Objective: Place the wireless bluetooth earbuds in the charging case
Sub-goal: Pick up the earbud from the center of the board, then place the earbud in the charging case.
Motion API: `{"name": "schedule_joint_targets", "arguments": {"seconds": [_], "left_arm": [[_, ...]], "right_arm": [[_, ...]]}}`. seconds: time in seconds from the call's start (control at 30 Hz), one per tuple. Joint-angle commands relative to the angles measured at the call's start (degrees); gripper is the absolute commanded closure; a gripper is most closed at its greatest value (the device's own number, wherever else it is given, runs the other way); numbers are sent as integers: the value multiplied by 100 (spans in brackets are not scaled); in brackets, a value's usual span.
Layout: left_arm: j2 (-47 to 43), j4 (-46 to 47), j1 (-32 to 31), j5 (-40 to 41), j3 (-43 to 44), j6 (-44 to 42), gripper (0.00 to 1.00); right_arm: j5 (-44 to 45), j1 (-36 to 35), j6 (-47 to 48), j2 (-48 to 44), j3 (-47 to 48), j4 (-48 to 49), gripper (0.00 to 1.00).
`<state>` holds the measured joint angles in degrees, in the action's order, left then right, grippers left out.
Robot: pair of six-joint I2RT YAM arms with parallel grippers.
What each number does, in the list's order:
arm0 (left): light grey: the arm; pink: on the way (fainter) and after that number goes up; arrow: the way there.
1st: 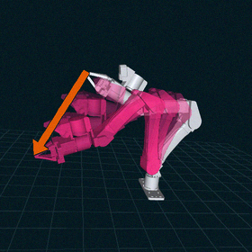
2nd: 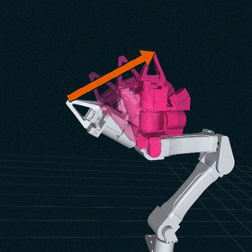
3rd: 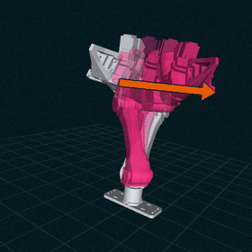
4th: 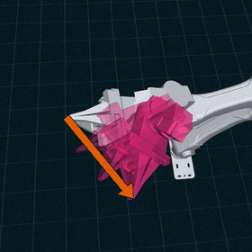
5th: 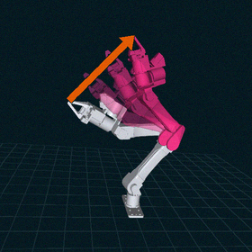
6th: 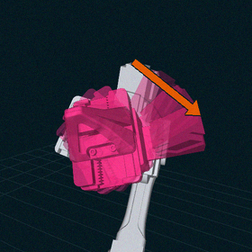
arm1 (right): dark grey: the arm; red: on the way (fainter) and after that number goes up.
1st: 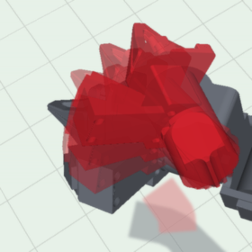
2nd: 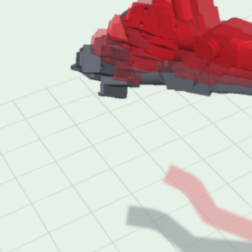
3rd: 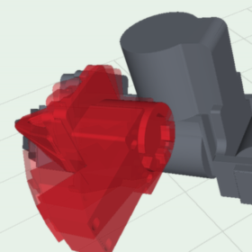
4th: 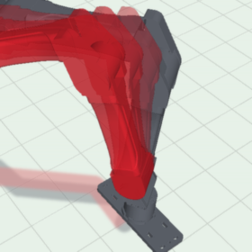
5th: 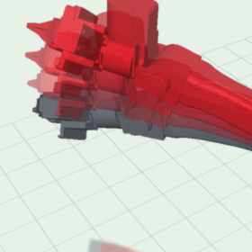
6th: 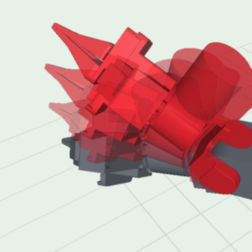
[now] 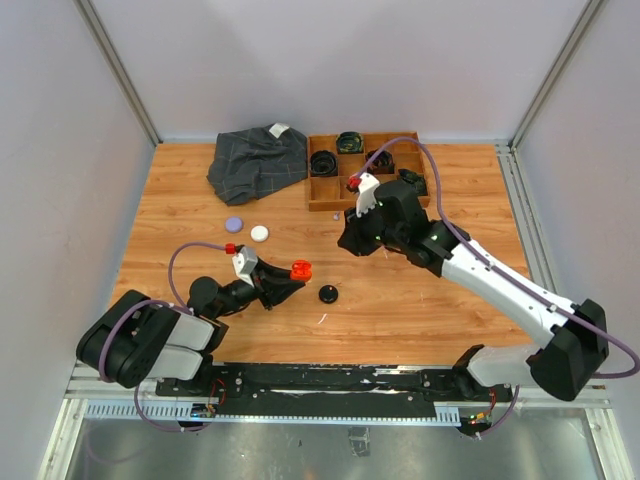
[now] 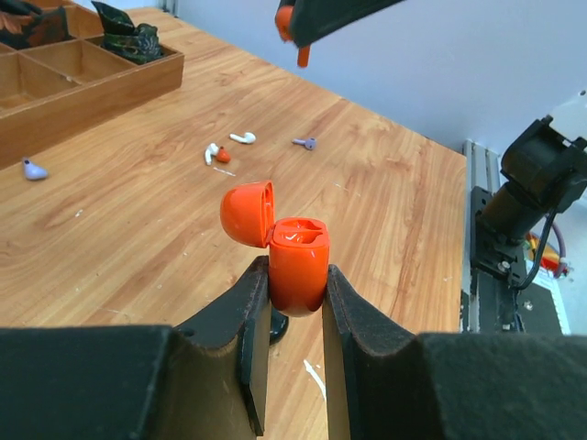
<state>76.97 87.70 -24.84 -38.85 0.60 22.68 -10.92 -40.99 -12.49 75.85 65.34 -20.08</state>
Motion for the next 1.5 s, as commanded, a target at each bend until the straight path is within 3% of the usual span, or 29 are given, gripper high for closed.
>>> {"name": "schedule_joint_targets", "arguments": {"seconds": [0.0,0.3,0.77,1.47], "left_arm": [[-77,1397,41,-259,158,-537,96],[-353,1395,41,-466,289,-1288,93],[-962,1385,37,-347,213,-1554,92],[-1292,1388,6,-114,136,-1398,94]], "right_arm": [[-67,-210,-428,-455,-331,958,85],[-121,-654,-829,-973,-1023,2246,85],[477,-1465,-1226,-1168,-1863,3901,86],[899,-2039,-1278,-756,-1974,4543,86]]}}
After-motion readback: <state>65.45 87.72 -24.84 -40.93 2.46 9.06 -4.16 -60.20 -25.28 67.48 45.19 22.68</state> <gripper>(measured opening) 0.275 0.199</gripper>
